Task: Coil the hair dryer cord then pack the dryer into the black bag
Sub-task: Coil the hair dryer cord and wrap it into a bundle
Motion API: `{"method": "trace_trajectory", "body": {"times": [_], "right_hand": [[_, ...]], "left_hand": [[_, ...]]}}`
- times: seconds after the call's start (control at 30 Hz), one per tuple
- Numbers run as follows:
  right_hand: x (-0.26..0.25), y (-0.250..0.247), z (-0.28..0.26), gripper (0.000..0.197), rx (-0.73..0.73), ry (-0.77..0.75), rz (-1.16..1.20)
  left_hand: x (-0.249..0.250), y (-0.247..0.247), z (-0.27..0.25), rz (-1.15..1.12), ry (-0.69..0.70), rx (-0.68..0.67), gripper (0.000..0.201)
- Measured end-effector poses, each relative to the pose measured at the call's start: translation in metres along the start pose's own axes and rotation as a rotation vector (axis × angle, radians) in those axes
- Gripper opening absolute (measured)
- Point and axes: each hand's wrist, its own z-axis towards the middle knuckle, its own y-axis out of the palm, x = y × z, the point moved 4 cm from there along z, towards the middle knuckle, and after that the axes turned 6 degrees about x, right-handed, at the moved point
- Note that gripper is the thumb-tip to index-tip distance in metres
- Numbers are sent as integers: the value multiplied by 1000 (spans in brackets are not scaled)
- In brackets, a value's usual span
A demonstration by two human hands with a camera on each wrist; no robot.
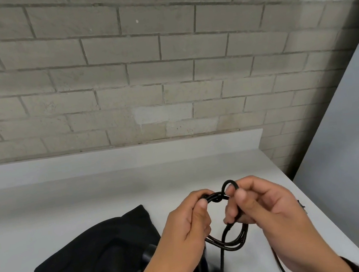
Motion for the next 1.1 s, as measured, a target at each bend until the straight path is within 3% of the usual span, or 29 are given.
{"method": "trace_trajectory", "body": {"times": [0.2,0.33,0.5,0.57,0.73,0.8,0.9,1.0,1.1], "right_hand": [[-9,1,11,27,109,112,72],[-13,5,14,28,124,107,77],[1,3,-1,35,188,-43,43],[15,0,-14,30,241,-133,49],[57,1,-42,20,505,-292,-166],[68,8,-42,18,465,-261,-425],[79,21,-36,28,220,-213,-700],[69,19,-29,14,170,-104,-541],[57,10,-24,22,117,22,-384]], "left_hand": [[4,4,-1,125,12,12,25],[7,9,1,185,45,101,8],[8,9,4,203,47,196,17],[7,9,4,202,50,198,24],[5,9,6,185,41,217,33],[4,9,6,170,40,210,32],[1,11,8,162,29,201,29],[0,12,8,198,26,199,21],[4,15,5,222,51,172,30]]}}
